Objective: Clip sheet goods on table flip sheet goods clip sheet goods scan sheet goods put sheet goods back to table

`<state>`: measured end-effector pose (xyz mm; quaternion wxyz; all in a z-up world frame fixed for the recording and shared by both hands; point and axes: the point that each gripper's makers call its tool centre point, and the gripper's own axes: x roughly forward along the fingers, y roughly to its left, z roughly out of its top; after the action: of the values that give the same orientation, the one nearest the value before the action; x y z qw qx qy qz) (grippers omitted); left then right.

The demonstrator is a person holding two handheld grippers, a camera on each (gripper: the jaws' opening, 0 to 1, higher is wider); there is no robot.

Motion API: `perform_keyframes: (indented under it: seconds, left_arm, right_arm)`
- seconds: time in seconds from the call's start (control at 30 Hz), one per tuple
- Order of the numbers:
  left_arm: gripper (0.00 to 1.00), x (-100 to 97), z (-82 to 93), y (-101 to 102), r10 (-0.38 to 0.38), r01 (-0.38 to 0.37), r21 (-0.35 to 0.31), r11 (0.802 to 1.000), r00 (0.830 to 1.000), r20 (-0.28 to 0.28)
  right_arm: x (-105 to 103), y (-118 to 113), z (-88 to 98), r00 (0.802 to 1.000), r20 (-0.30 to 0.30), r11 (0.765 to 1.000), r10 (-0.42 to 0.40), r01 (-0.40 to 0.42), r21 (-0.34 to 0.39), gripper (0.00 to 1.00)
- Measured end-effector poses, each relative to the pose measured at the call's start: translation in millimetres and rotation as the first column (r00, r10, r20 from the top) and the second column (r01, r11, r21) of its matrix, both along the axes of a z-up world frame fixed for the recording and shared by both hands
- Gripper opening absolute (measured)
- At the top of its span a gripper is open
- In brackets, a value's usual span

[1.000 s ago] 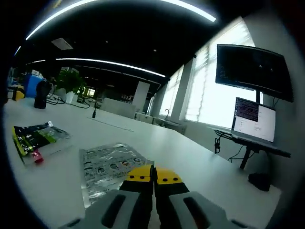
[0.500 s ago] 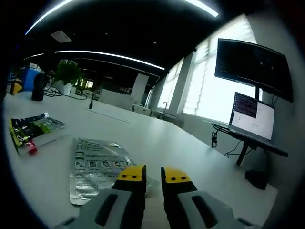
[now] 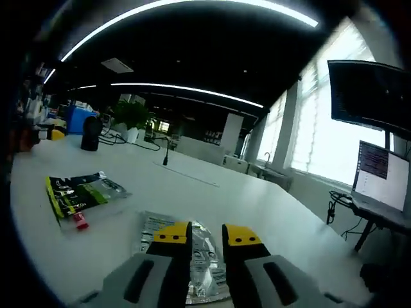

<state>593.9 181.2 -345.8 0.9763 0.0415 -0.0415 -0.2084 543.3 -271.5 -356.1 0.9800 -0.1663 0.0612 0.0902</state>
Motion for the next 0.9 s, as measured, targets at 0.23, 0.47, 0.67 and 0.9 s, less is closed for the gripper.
perform_keyframes:
  seconds: [0.23,0.47,0.67,0.9]
  left_arm:
    - [0.28,0.8,-0.5,0.3,0.0,0.0,-0.001,1.0,1.0,-0.003]
    - [0.28,1.0,-1.1,-0.5,-0.004,0.004,0.003,1.0,1.0,-0.005]
    - [0.27,1.9,-2.2,0.3,0.0,0.0,0.005,1.0,1.0,-0.009]
    - [0.27,2.4,-1.6,2.3,0.005,-0.005,0.001,1.0,1.0,-0.006]
  right_arm:
    - [1.4,10.9,-20.1,0.982,-0.122,0.99,0.142,-0.138,0.043,0.24]
    - [-2.0,14.9,-12.8,0.982,-0.105,0.985,0.16,-0.151,0.083,0.27]
    - [4.8,18.7,-24.2,0.97,-0.143,0.98,0.196,-0.19,0.059,0.29]
    - [11.0,20.4,-37.5,0.93,-0.213,0.946,0.3,-0.262,0.191,0.37]
